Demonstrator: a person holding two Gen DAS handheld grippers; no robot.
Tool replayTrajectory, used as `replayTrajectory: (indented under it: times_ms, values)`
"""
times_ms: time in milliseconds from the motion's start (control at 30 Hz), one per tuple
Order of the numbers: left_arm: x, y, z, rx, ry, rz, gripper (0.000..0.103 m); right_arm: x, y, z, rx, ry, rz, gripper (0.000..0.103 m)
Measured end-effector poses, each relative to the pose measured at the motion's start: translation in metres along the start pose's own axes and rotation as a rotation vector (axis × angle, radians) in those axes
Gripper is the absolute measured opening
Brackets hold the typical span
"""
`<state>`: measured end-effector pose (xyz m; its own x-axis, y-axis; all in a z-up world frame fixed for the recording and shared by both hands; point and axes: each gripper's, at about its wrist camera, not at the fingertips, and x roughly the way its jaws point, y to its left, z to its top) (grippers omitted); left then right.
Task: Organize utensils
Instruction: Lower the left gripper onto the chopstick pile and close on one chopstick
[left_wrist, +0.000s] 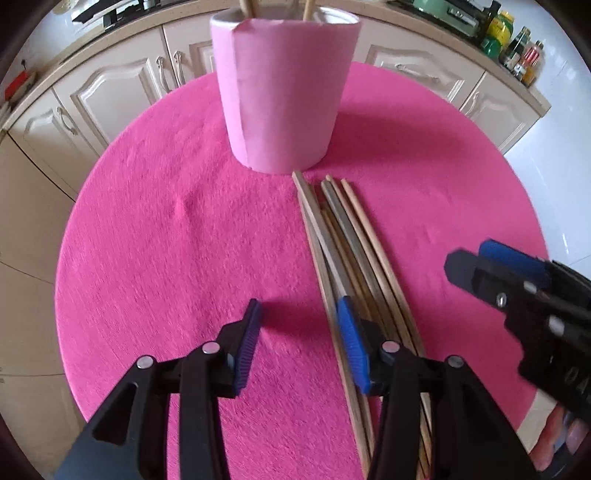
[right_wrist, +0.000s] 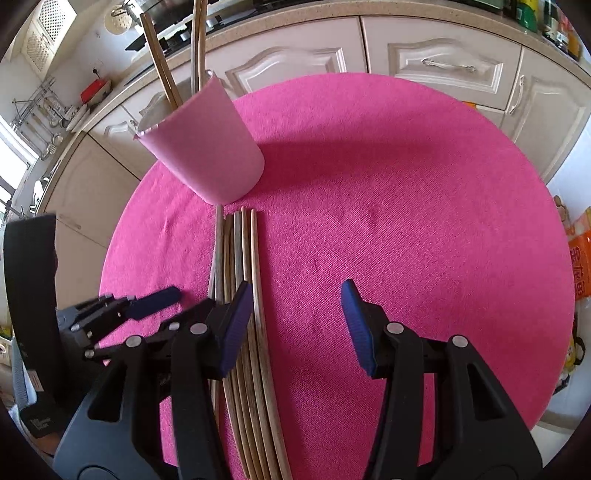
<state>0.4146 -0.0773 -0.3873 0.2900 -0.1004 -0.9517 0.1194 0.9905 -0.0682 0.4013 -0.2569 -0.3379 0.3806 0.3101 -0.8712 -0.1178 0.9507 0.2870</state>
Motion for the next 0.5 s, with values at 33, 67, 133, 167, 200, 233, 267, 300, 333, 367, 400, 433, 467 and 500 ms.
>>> replayTrajectory:
  times_ms: [33, 67, 133, 167, 200, 233, 267, 300, 333, 367, 400, 433, 467, 500]
  values:
    - [0.0, 0.001, 0.004, 0.0, 0.013, 0.004, 0.045, 0.001, 0.0, 0.0, 0.0, 0.006, 0.0, 0.05]
    - [0.001, 0.002, 0.007, 0.002, 0.026, 0.004, 0.045, 0.003, 0.0, 0.0, -0.002, 0.014, 0.0, 0.05]
    - [0.0, 0.003, 0.009, 0.017, 0.044, 0.021, 0.045, 0.007, 0.001, 0.0, -0.011, 0.04, 0.006, 0.05]
    - [0.0, 0.002, 0.009, 0.032, 0.054, 0.042, 0.045, 0.008, 0.001, -0.001, -0.015, 0.049, 0.007, 0.05]
    - [-0.001, 0.002, 0.009, 0.05, 0.065, 0.052, 0.045, 0.009, 0.002, -0.001, -0.019, 0.055, 0.007, 0.05]
    - [-0.001, 0.003, 0.01, 0.052, 0.073, 0.048, 0.045, 0.011, 0.003, -0.001, -0.027, 0.067, 0.007, 0.05]
    - [0.001, 0.005, 0.012, 0.039, 0.084, 0.036, 0.045, 0.012, 0.004, -0.001, -0.03, 0.074, 0.011, 0.05]
    - [0.002, 0.009, 0.013, 0.013, 0.094, 0.018, 0.045, 0.015, 0.005, -0.001, -0.033, 0.084, 0.013, 0.05]
    - [0.003, 0.01, 0.015, -0.004, 0.098, 0.008, 0.045, 0.017, 0.006, 0.0, -0.039, 0.096, 0.011, 0.05]
    - [0.004, 0.01, 0.015, -0.005, 0.098, 0.006, 0.044, 0.02, 0.007, 0.001, -0.045, 0.108, 0.01, 0.047]
    - [0.004, 0.008, 0.016, 0.001, 0.095, 0.007, 0.043, 0.022, 0.008, 0.002, -0.049, 0.119, 0.003, 0.046]
    - [0.004, 0.007, 0.016, 0.008, 0.093, 0.012, 0.043, 0.025, 0.009, 0.003, -0.057, 0.131, -0.008, 0.043]
    - [0.004, 0.006, 0.015, 0.017, 0.089, 0.016, 0.043, 0.027, 0.01, 0.004, -0.065, 0.142, -0.009, 0.038]
    - [0.004, 0.006, 0.012, 0.02, 0.086, 0.017, 0.042, 0.03, 0.011, 0.005, -0.075, 0.156, -0.005, 0.036]
